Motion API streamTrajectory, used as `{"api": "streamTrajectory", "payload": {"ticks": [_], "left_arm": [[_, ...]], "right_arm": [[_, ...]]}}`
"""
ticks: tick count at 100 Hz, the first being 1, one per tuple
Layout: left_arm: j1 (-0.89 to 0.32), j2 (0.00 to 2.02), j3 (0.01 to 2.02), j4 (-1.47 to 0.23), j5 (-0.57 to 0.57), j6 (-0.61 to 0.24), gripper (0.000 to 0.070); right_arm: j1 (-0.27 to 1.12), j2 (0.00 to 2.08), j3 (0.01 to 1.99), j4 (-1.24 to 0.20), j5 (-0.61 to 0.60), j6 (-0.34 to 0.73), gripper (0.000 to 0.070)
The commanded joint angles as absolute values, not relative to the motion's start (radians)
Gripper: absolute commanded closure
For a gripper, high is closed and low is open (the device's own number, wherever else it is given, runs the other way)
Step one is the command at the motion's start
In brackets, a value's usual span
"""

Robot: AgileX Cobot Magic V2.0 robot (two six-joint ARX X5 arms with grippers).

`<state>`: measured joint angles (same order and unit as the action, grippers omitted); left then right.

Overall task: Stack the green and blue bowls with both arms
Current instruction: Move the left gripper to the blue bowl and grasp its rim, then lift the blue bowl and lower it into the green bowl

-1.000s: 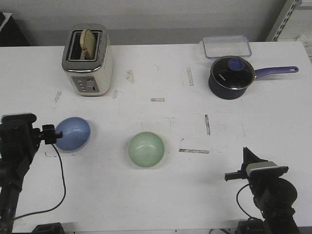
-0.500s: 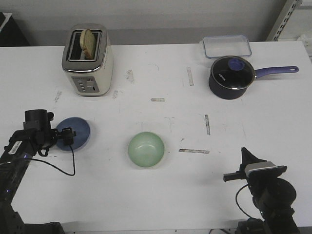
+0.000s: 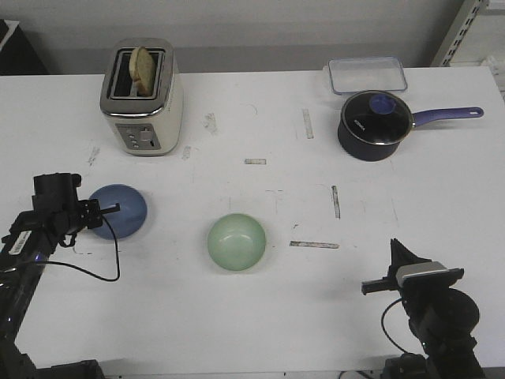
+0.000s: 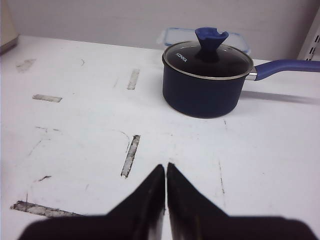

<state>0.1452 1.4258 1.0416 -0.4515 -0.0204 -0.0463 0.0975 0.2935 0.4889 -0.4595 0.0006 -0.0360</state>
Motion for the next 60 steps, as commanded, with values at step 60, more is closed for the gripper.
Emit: {"api": "streamTrajectory", "payload": {"ticks": [60], "left_arm": [[-0.369,1.329,1.336,-0.601,0.162,-0.144,0.07]], "right_arm": [[0.1,0.296,0.489,-0.45,0.001,-0.023,0.07]]}}
